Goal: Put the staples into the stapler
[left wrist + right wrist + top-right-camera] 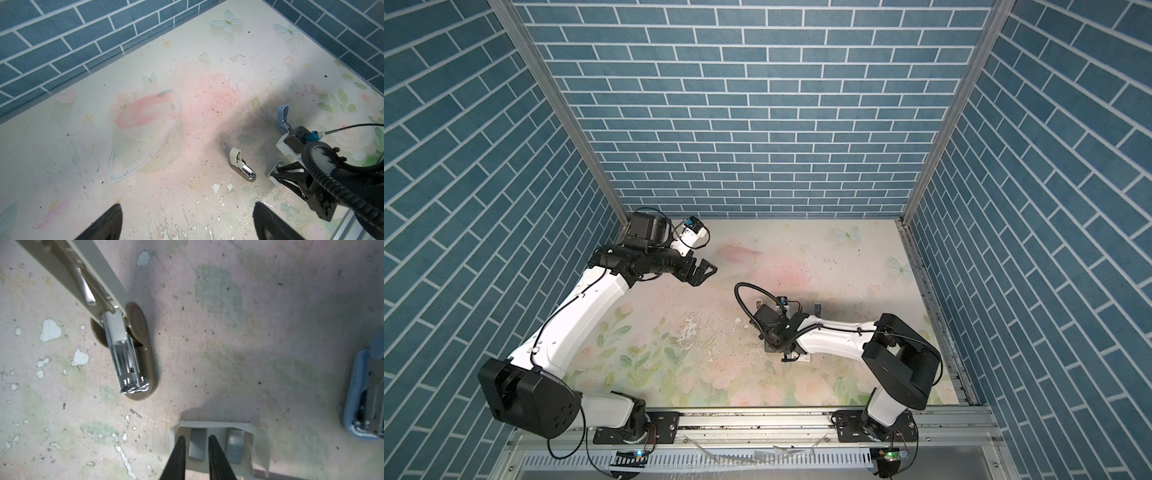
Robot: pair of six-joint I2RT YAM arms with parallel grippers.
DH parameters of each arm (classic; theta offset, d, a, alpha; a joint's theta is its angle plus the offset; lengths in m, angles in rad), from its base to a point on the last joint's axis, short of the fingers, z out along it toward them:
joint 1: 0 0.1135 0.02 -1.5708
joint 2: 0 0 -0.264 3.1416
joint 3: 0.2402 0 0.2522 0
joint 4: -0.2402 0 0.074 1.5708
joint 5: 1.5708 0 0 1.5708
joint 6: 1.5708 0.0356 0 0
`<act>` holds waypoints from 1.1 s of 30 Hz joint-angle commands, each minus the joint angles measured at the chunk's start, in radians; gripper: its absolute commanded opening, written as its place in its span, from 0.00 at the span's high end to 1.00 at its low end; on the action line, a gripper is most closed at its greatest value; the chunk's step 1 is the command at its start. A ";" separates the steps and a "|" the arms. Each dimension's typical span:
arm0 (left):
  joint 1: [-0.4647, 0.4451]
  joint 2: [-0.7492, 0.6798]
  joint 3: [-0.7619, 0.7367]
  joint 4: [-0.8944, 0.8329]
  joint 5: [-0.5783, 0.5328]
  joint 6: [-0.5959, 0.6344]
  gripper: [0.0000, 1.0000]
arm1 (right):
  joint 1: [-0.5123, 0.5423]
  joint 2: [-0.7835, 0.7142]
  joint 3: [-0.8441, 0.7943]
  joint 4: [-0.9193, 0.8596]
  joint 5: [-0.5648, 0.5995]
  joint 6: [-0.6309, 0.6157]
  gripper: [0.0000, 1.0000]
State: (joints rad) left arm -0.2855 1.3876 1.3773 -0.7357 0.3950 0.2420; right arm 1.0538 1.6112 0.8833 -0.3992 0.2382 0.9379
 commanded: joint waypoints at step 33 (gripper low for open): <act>0.003 0.013 -0.017 -0.010 0.021 -0.003 0.01 | 0.006 0.079 0.015 -0.006 0.023 0.022 0.76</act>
State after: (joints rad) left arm -0.2855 1.3876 1.3754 -0.7361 0.4049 0.2420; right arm 1.0550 1.6615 0.8864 -0.3817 0.2413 0.9379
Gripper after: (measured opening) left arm 0.991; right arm 0.236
